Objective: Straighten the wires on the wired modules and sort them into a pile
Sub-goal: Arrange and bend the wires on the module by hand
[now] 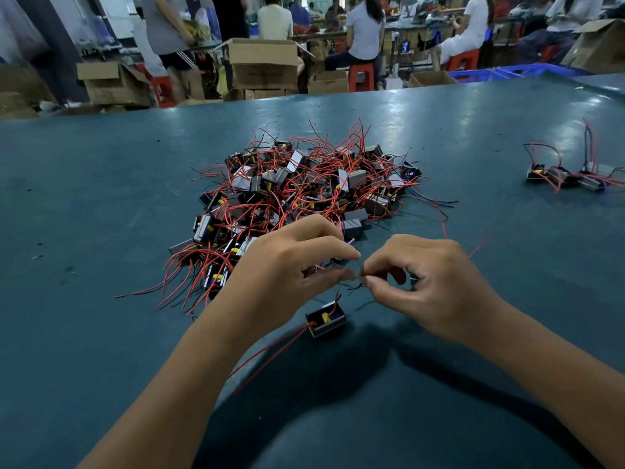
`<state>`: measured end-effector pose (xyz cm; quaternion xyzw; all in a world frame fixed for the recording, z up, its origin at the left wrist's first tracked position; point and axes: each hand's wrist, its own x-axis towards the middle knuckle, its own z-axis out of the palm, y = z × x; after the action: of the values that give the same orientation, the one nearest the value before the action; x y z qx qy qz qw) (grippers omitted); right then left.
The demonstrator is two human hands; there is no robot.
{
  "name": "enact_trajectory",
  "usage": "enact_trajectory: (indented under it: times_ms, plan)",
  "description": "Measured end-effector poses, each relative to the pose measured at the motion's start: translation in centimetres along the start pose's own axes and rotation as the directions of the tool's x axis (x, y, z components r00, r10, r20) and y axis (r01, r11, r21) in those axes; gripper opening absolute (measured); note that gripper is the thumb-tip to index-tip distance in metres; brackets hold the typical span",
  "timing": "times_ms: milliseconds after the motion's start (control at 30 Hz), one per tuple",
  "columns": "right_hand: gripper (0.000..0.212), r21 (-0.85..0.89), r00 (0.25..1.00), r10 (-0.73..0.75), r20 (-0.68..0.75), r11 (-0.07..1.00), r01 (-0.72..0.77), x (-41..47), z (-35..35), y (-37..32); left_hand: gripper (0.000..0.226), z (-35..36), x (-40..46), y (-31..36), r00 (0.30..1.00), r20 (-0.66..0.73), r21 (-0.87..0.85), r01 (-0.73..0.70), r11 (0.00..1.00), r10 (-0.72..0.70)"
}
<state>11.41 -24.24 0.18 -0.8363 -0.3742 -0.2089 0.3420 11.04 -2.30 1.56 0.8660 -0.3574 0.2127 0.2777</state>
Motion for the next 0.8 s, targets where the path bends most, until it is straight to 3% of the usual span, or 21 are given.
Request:
enact_trajectory:
  times_ms: [333, 667, 800]
  plan:
    - [0.006, 0.113, 0.999, 0.025, 0.022, 0.993, -0.028, 0.02, -0.17, 0.22, 0.013, 0.09, 0.19, 0.3, 0.989, -0.042, 0.087, -0.14, 0.986, 0.144]
    - [0.005, 0.084, 1.0, 0.007, 0.01, 0.996, -0.008, 0.08, -0.06, 0.12, 0.014, 0.18, 0.19, 0.26, 0.991, 0.009, 0.056, -0.132, 0.99, 0.132]
    - [0.003, -0.002, 1.0, -0.006, -0.01, 1.0, 0.006, -0.04, 0.13, 0.04, 0.017, 0.45, 0.15, 0.84, 0.996, 0.023, 0.079, -0.091, 0.993, 0.09]
